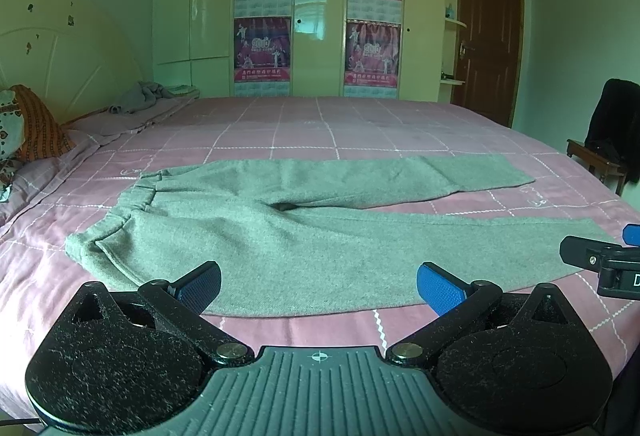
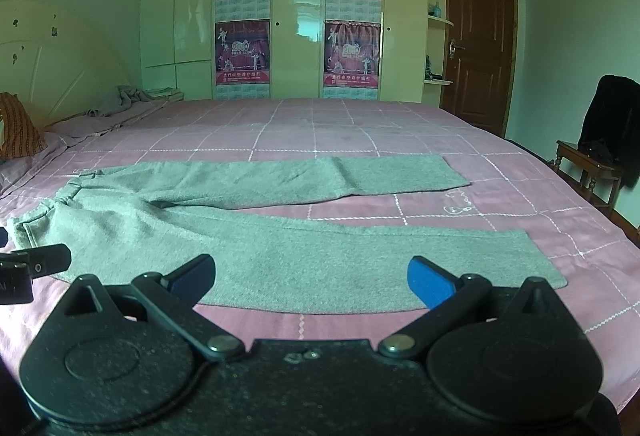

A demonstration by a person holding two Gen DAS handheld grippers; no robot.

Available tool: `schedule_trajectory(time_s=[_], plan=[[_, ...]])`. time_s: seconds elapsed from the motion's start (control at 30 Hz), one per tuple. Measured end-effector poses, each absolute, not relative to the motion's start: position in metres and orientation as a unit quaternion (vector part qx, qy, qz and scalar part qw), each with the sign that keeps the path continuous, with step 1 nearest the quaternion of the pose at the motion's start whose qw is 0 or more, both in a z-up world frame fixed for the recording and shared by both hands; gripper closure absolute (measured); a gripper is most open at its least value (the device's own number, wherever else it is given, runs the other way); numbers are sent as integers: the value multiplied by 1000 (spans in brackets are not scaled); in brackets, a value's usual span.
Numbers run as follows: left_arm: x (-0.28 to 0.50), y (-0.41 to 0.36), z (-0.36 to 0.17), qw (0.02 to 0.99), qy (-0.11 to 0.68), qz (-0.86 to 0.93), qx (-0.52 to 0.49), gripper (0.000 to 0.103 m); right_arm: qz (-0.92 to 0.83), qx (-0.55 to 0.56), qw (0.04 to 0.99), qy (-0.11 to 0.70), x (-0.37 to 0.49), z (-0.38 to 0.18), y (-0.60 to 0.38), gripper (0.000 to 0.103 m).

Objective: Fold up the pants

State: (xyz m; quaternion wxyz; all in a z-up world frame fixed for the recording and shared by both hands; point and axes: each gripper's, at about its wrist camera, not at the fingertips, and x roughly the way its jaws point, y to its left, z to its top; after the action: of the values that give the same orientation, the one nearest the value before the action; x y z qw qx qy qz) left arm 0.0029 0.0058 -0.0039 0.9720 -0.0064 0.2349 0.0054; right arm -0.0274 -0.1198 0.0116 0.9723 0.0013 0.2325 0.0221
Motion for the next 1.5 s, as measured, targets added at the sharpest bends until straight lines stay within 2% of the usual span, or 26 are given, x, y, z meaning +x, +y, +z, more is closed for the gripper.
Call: schedule_trajectory(time_s=[1.5], plan=[[1,1,-3,971,238,3,1,0,22,5,973,229,-27,12,-122,0]])
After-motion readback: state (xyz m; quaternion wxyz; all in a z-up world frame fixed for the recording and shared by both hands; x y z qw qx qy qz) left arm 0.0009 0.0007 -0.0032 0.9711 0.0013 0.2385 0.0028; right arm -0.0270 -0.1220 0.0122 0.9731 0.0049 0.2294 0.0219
